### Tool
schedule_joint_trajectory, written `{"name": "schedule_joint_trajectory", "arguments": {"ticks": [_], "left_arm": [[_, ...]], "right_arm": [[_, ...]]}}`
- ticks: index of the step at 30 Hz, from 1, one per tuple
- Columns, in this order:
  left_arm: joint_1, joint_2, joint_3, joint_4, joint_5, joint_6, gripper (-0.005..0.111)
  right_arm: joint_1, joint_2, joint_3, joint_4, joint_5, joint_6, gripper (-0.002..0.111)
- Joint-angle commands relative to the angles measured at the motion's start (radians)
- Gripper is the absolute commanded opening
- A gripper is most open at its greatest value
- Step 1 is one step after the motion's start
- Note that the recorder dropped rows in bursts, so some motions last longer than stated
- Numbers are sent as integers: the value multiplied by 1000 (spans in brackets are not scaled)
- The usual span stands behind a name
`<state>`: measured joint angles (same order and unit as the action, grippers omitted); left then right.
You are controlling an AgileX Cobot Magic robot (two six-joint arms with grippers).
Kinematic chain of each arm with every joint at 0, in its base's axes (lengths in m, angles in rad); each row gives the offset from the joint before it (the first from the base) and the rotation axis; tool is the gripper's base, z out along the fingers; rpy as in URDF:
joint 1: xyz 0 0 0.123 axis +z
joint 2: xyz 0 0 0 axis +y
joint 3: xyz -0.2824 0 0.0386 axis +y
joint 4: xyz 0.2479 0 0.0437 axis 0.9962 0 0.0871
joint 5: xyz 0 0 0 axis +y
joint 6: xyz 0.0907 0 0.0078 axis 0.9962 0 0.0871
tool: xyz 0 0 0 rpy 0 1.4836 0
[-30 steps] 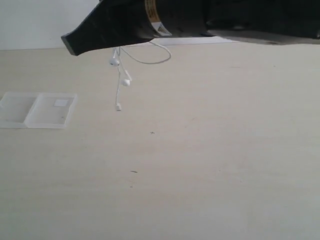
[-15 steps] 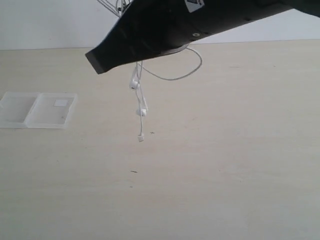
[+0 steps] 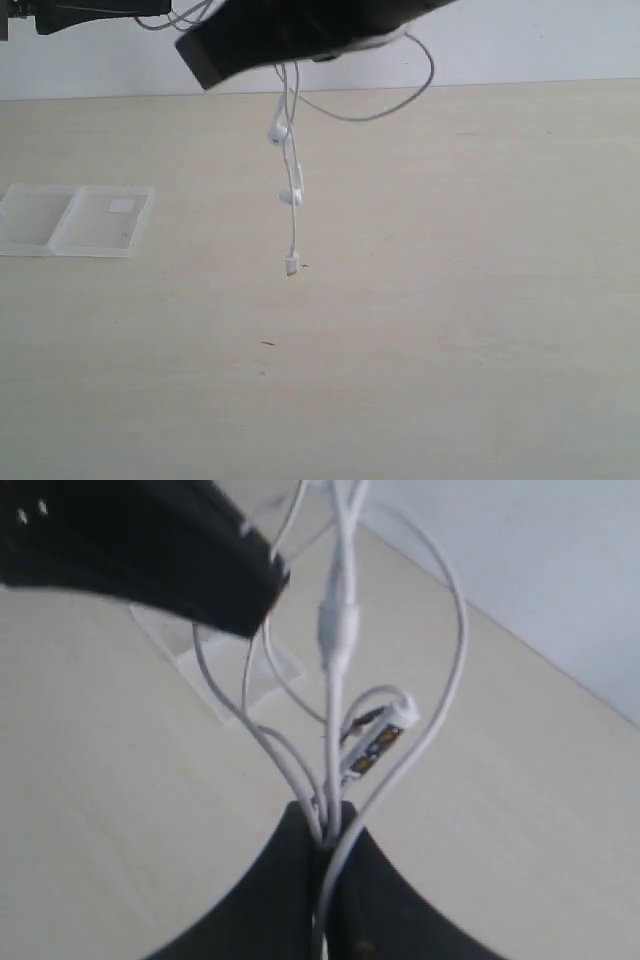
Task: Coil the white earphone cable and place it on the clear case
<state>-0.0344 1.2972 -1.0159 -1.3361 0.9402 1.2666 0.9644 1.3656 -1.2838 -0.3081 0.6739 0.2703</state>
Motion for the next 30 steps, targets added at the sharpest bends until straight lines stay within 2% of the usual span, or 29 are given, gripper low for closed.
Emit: {"name": "schedule_joint_trajectory", "arguments": {"ticks": [1, 19, 25, 28, 29, 30], "left_arm": [[3, -5, 7, 31, 11, -15, 0], [3, -5, 96, 32, 51, -8, 0], [3, -5, 96, -34, 68, 7, 1], [3, -5, 96, -34, 66, 6, 12], [3, -5, 96, -36, 64, 6, 26], [3, -5, 96, -38, 64, 6, 33]], "right_arm": [[0, 0, -71, 2, 34, -43, 0], [0, 48, -132, -4, -3, -58, 0], [0, 79, -132, -2, 23, -58, 0], [0, 83, -132, -2, 23, -58, 0], [0, 82, -132, -4, 23, -58, 0], [0, 82, -132, -4, 23, -58, 0]]}}
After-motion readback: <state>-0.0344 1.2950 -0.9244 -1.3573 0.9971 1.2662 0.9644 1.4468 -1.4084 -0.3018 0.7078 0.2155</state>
